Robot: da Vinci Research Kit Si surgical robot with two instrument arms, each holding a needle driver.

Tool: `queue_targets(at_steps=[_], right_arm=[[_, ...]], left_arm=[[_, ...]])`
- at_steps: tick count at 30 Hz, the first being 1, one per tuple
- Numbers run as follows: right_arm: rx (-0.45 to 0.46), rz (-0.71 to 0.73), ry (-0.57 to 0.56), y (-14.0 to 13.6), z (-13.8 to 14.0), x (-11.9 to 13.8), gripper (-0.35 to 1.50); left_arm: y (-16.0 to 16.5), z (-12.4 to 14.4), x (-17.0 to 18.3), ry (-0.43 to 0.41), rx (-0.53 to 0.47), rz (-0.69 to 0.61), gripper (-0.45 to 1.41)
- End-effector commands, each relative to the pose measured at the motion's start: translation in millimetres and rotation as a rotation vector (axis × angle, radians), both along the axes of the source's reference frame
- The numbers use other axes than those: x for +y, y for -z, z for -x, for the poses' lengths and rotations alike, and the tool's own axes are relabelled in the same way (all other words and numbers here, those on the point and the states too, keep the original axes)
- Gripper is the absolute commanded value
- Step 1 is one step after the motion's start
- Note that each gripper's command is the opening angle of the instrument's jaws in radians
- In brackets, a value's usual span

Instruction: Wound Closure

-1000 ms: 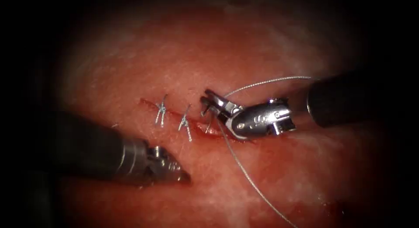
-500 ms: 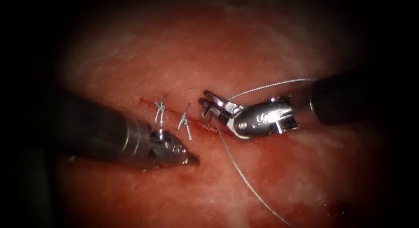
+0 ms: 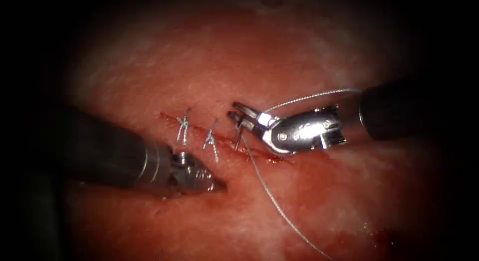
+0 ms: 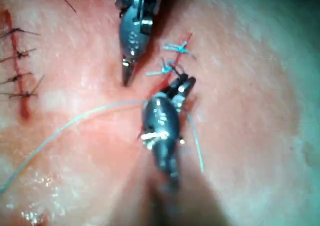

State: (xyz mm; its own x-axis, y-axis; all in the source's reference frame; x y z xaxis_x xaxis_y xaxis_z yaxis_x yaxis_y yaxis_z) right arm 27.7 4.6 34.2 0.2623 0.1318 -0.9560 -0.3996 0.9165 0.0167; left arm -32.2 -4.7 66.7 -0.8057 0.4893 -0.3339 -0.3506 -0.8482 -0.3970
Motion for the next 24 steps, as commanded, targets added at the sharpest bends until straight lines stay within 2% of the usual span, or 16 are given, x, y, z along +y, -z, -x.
queue_targets(at_steps=[1,14,24], right_arm=[[-0.001,-0.009,0.005,-0.5,-0.6,-1.1,-0.35],[-0.006,-0.020,-0.006,-0.4,-0.2,-0.3,-0.35],[0.030,-0.093,-0.024,-0.4,-0.2,-0.1,-0.35]], left_arm=[[-0.3,0.4,-1.3,-0.001,0.000,-0.005,-0.45],[-0.4,0.6,-1.2,0.000,0.000,-0.005,-0.45],[-1.2,0.3,-1.0,-0.002,0.001,0.000,-0.45]])
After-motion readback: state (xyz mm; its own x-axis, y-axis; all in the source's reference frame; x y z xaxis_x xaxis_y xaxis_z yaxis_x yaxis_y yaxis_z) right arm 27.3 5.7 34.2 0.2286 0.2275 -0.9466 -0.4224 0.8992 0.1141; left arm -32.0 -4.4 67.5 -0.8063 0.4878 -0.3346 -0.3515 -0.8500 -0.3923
